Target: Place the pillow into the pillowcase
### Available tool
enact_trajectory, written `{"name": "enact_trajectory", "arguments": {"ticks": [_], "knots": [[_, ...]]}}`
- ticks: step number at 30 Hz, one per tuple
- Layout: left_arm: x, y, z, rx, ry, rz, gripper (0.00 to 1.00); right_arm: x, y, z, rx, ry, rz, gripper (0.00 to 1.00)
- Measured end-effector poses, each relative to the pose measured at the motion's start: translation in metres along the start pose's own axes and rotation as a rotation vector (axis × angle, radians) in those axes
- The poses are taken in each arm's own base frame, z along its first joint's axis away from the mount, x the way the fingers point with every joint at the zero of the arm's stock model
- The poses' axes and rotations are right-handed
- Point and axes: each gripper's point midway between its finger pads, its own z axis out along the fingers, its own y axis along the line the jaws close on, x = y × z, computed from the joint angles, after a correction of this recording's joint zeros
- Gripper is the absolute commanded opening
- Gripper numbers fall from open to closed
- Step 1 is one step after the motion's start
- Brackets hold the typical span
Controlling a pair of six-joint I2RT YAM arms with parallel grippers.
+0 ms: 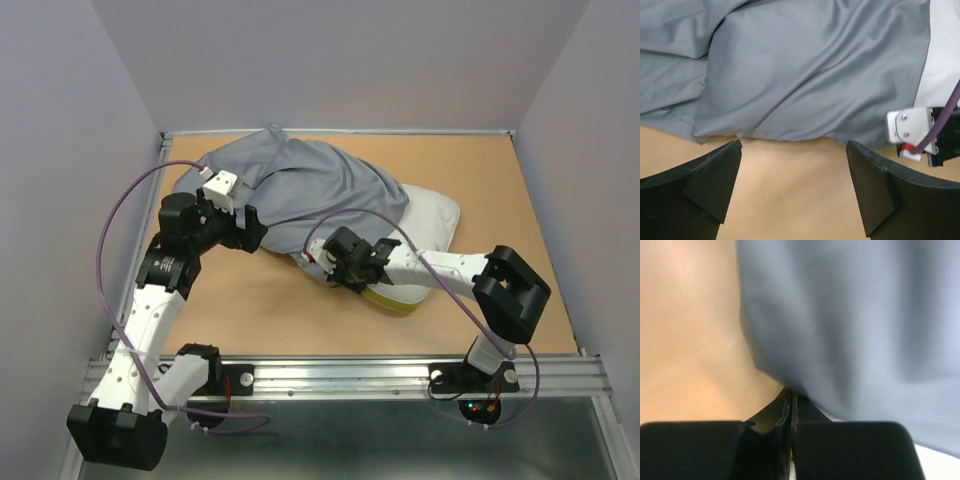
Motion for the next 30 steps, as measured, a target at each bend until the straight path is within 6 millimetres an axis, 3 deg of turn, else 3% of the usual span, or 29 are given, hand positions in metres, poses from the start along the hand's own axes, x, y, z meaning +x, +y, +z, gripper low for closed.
{"name": "enact_trajectory", "arguments": {"ticks": [2, 3, 5, 6, 8, 9, 12, 15, 20, 23, 25, 26, 30], "knots": [[-0.008, -0.001, -0.003, 0.005, -0.032, 0.011, 0.97, -0.020, -0.017, -0.009, 0.001, -0.060, 0.041, 0.00], [-0.011, -0.002, -0.003, 0.008, -0.046, 0.017, 0.97, -0.039, -0.031, -0.020, 0.012, -0.120, 0.065, 0.15], [-0.017, -0.003, -0.004, 0.016, -0.072, 0.028, 0.97, -0.061, -0.049, -0.037, 0.044, -0.194, 0.081, 0.56], [-0.019, -0.004, -0.004, 0.021, -0.077, 0.031, 0.97, -0.073, -0.061, -0.049, 0.070, -0.243, 0.080, 0.70], [-0.020, -0.005, -0.002, 0.031, -0.080, 0.032, 0.97, -0.087, -0.072, -0.066, 0.107, -0.294, 0.077, 0.81], [-0.020, -0.005, -0.001, 0.034, -0.080, 0.032, 0.97, -0.091, -0.075, -0.075, 0.117, -0.316, 0.081, 0.93], [-0.019, -0.005, 0.001, 0.037, -0.075, 0.030, 0.97, -0.087, -0.071, -0.080, 0.105, -0.301, 0.098, 0.97], [-0.020, -0.005, 0.002, 0.037, -0.078, 0.033, 0.98, -0.067, -0.056, -0.072, 0.077, -0.230, 0.114, 0.98], [-0.022, -0.004, 0.003, 0.036, -0.094, 0.039, 0.98, -0.002, -0.025, -0.042, 0.036, -0.040, 0.117, 0.97], [-0.013, -0.003, 0.006, 0.036, -0.079, 0.035, 0.98, 0.019, -0.024, -0.024, 0.063, 0.033, 0.106, 0.91], [-0.007, -0.002, 0.008, 0.035, -0.067, 0.035, 0.98, 0.025, -0.025, -0.012, 0.076, 0.066, 0.101, 0.71], [-0.003, -0.001, 0.009, 0.035, -0.061, 0.037, 0.98, 0.026, -0.025, -0.010, 0.079, 0.070, 0.098, 0.51], [0.001, -0.001, 0.010, 0.038, -0.053, 0.040, 0.98, 0.023, -0.033, -0.005, 0.107, 0.078, 0.077, 0.01]]}}
